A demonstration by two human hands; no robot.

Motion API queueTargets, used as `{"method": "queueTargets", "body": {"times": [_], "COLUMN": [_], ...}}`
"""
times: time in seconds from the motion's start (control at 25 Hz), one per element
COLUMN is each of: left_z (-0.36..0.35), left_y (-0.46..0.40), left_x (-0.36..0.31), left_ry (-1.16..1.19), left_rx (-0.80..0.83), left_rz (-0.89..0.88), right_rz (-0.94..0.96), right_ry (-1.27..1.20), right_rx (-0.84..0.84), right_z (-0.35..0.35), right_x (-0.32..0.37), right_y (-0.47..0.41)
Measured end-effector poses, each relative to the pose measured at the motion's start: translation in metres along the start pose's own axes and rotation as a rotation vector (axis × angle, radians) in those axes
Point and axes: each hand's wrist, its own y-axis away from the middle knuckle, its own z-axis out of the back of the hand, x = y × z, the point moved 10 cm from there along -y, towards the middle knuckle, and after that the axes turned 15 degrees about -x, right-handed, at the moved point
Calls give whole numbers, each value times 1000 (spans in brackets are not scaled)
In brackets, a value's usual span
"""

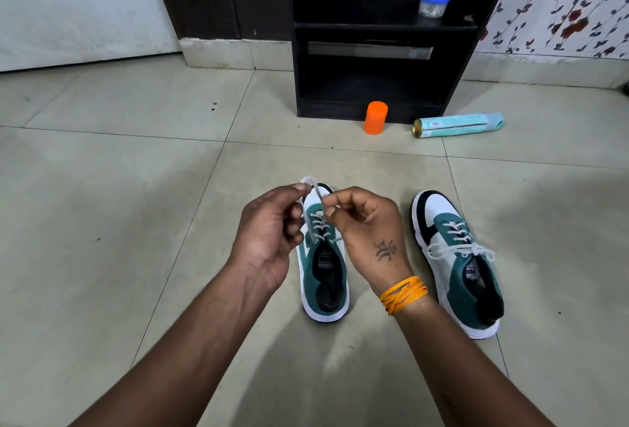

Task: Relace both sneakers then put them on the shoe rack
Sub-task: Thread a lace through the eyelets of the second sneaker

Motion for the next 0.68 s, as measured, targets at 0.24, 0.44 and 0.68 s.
{"method": "queueTargets", "body": {"times": [0.24, 0.44, 0.68], "left_z": [-9, -12, -21], "left_y": [8, 2, -3], "left_x": [-11, -25, -13], "left_ry": [-185, -457, -665], "left_rx": [62, 108, 274], "left_rz": [-222, -463, -494], "right_rz": [116, 53, 3], "right_ry": [141, 78, 2], "right_rx": [112, 149, 164], "right_z": [-17, -16, -12], "right_x": [6, -4, -11], "right_y": [11, 7, 4]}}
